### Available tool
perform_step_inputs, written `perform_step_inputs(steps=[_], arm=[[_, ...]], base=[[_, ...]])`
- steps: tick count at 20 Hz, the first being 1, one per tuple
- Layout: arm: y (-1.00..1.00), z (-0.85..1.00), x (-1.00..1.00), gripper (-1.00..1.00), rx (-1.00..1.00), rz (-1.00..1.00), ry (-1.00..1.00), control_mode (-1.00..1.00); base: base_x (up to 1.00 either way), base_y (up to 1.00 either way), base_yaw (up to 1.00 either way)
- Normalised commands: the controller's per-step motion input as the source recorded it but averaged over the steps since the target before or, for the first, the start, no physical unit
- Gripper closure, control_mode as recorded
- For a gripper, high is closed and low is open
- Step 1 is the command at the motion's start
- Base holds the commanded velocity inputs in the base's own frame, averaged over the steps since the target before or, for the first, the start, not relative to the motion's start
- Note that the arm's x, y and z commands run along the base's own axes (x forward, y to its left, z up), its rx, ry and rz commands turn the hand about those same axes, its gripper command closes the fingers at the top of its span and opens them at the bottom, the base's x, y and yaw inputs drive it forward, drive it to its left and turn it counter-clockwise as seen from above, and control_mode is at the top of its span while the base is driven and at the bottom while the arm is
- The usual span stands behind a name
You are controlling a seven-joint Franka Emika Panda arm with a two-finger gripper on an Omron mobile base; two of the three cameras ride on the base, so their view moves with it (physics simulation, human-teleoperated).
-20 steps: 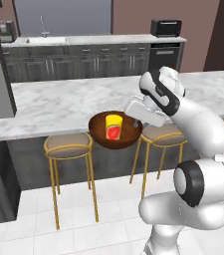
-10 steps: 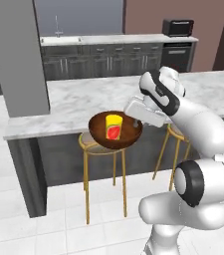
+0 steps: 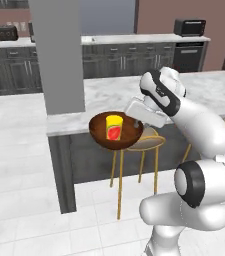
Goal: Place the cup inside the bowl on the dining table and move the bowl to any counter.
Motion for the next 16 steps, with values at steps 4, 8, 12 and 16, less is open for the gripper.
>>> perform_step_inputs(steps=[4, 8, 12, 16], arm=[[0.0, 0.0, 0.0, 1.0, 0.0, 0.0, 0.0, 1.0], [0.0, 0.0, 0.0, 1.0, 0.0, 0.0, 0.0, 1.0], [0.0, 0.0, 0.0, 1.0, 0.0, 0.0, 0.0, 1.0], [0.0, 0.0, 0.0, 1.0, 0.0, 0.0, 0.0, 1.0]], base=[[0.0, 0.79, -0.03], [0.0, 0.78, -0.02], [0.15, 0.72, -0.02], [0.38, 0.7, -0.03]])
